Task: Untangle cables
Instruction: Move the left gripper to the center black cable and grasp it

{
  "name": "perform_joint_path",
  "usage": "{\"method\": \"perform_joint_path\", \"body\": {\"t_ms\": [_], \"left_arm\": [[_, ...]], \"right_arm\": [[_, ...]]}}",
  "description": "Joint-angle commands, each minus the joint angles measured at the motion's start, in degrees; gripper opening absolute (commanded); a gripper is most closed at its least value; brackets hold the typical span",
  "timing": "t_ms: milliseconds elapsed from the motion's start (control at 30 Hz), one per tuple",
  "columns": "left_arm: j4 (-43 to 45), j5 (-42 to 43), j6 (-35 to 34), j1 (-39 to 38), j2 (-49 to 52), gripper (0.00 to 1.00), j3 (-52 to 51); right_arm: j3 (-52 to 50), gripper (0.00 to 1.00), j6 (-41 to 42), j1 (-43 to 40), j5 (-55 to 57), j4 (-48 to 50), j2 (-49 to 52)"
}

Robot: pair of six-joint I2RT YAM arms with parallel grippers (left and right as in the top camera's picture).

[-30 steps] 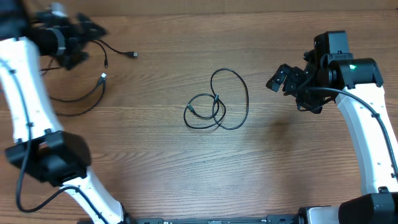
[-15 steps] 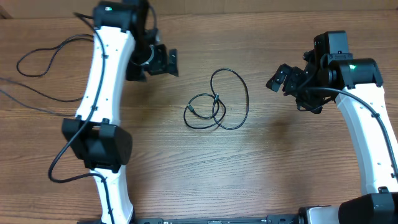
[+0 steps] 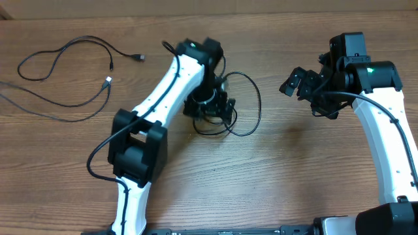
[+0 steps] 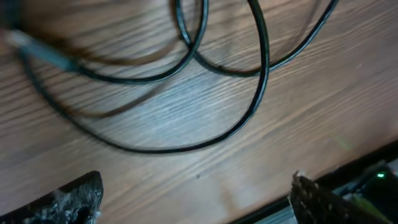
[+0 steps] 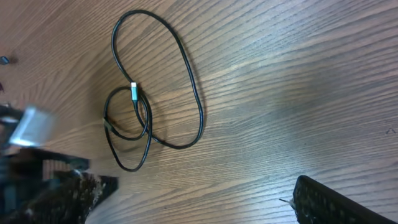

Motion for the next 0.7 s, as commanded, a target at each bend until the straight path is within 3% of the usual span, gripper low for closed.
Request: {"method": "perform_joint_path", "body": {"t_ms": [0, 533, 567, 600, 667], "left_arm": [[3.1, 1.0, 2.6, -2.8, 0.4, 0.96, -4.3], [15.3, 0.7, 1.9, -5.3, 0.4, 0.61, -10.2], [16.1, 0.6, 1.9, -5.3, 0.4, 0.56, -11.3], [16.6, 0.6, 1.9, -5.3, 0.4, 0.39, -11.9], [16.6, 0.6, 1.9, -5.3, 0.4, 0.19, -11.9]], "right_arm": [[0.2, 1.0, 0.2, -0.2, 0.6, 0.2, 0.0], [0.2, 1.0, 0.2, -0.2, 0.6, 0.2, 0.0], [0.2, 1.0, 0.2, -0.2, 0.6, 0.2, 0.0], [0.2, 1.0, 0.2, -0.2, 0.6, 0.2, 0.0], [0.2, 1.0, 0.2, -0.2, 0.6, 0.2, 0.0]]}}
